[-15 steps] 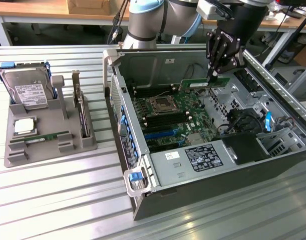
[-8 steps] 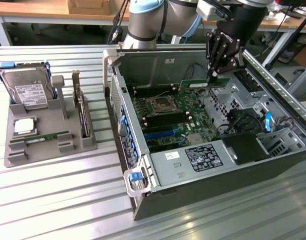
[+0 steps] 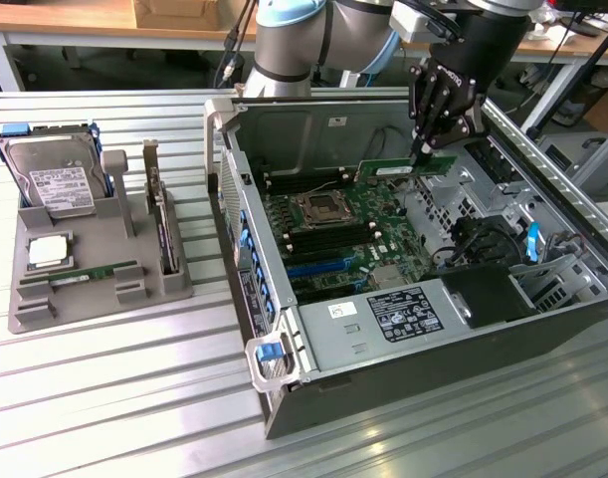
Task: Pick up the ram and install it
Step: 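Insert the ram into the slot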
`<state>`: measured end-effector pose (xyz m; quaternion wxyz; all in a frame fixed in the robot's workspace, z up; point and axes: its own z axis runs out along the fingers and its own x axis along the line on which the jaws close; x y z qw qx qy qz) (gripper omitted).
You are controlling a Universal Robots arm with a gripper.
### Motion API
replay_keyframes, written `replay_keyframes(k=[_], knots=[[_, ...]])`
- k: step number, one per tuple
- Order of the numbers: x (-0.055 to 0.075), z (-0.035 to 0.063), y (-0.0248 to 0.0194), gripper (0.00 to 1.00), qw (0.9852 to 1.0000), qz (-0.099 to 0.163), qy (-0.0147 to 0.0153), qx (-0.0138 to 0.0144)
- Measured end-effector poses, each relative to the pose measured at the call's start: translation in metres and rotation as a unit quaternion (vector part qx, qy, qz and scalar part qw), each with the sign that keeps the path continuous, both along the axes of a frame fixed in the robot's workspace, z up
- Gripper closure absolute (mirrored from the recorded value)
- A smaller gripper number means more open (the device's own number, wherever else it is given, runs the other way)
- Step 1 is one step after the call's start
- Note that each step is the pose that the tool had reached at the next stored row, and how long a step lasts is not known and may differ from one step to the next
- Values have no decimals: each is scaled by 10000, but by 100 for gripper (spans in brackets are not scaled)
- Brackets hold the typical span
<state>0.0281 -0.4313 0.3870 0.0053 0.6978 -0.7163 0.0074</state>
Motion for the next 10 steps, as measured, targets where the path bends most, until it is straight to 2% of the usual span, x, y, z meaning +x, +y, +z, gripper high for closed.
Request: replay_keyframes(k=[10], knots=[[0, -19, 0, 88, 10000, 1, 0, 0]])
